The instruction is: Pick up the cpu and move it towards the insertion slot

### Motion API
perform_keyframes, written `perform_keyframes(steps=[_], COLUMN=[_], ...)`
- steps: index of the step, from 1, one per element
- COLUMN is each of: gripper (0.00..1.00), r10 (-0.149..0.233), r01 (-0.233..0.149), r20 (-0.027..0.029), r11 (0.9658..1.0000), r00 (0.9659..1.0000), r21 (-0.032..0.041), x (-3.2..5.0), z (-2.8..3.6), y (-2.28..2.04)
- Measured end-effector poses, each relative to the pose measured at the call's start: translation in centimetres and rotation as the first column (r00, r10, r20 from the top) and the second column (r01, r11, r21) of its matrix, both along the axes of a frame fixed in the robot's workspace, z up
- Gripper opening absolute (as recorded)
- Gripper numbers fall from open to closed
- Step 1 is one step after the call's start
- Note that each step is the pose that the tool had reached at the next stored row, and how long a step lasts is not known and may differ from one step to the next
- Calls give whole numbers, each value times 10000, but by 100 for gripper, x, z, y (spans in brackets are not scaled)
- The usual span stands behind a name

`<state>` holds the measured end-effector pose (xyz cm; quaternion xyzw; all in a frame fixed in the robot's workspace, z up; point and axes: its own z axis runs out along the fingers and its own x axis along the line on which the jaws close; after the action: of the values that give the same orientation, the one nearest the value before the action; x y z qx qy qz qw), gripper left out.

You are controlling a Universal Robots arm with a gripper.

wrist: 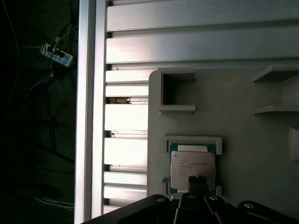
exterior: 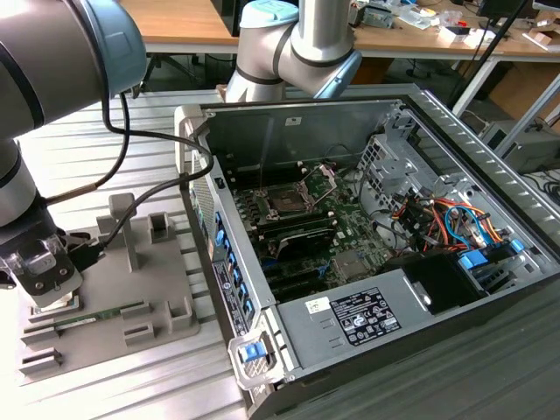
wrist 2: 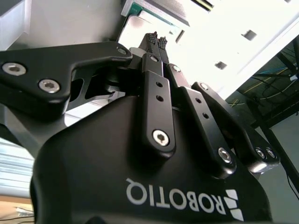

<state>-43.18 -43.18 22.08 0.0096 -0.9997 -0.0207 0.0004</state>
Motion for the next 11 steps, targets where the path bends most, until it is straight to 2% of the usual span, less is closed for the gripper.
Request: perform_keyframes(steps=[10, 11], gripper=[11, 48], r10=[0, 0], r01=[0, 0], r20=[0, 0], r11=[10000, 10000], r00=[10000, 10000], r21=[0, 0], x=[0, 0], z=[-18, -20], y=[0, 0])
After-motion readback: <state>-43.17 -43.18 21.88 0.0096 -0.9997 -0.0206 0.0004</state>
